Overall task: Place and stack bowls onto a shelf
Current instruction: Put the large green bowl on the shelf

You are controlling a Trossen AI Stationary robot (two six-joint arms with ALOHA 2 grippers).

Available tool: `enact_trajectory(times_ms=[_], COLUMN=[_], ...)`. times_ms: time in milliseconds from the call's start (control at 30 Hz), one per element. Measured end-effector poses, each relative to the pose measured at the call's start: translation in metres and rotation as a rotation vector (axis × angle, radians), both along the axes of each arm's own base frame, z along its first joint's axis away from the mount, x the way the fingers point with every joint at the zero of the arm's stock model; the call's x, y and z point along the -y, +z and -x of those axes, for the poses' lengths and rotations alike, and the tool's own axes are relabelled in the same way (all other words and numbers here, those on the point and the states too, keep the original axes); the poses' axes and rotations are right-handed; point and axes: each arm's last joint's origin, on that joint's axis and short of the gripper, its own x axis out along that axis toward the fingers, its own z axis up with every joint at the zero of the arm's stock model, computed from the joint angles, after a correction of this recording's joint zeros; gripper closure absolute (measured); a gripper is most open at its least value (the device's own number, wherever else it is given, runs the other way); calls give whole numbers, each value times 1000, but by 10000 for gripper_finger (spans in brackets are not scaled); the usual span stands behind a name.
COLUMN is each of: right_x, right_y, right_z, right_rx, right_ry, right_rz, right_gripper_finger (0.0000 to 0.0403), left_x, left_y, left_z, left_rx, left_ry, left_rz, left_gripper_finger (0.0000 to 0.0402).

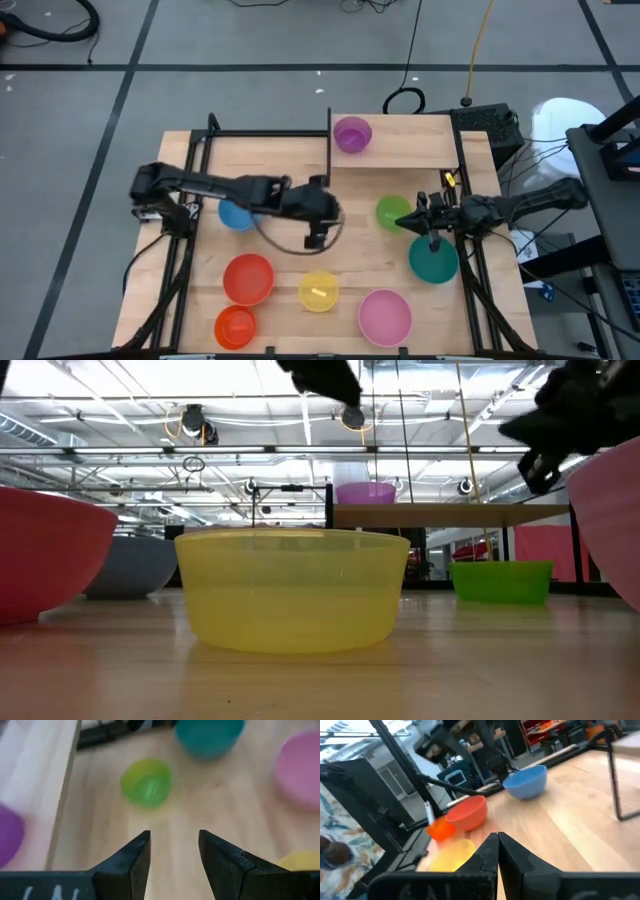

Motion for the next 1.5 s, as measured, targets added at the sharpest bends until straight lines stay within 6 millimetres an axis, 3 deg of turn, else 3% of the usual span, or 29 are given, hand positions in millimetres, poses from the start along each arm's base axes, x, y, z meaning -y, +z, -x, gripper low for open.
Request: enact_trajectory(times_ms=[133,367,667,867,1067,1267,1500], right_x=[-9,-33,-69,-83,-103,-132,-146], right_y=[21,67,99,102,87,70,50], right_z=[-14,-43,-71,-77,-74,-65,-49], right_rx=[-94,-310,-611,-747,-967,-1089,-1258], right_ry=[1,60,92,108,71,86,12], right_rz=[50,79,91,18,-168,-201,-101], right_gripper_finger=[401,401,401,401,394,346,274], left_x=[14,18,21,22,24,27,26], left_y=[-19,-51,-74,-82,-88,-91,-94], left_z=[20,50,59,61,64,67,69], left_rx=[120,231,266,343,340,408,465], left_ry=[-15,13,7,-8,-26,-49,-67], left_rz=[59,151,173,180,164,162,142], left_gripper_finger=[229,229,229,229,229,229,229])
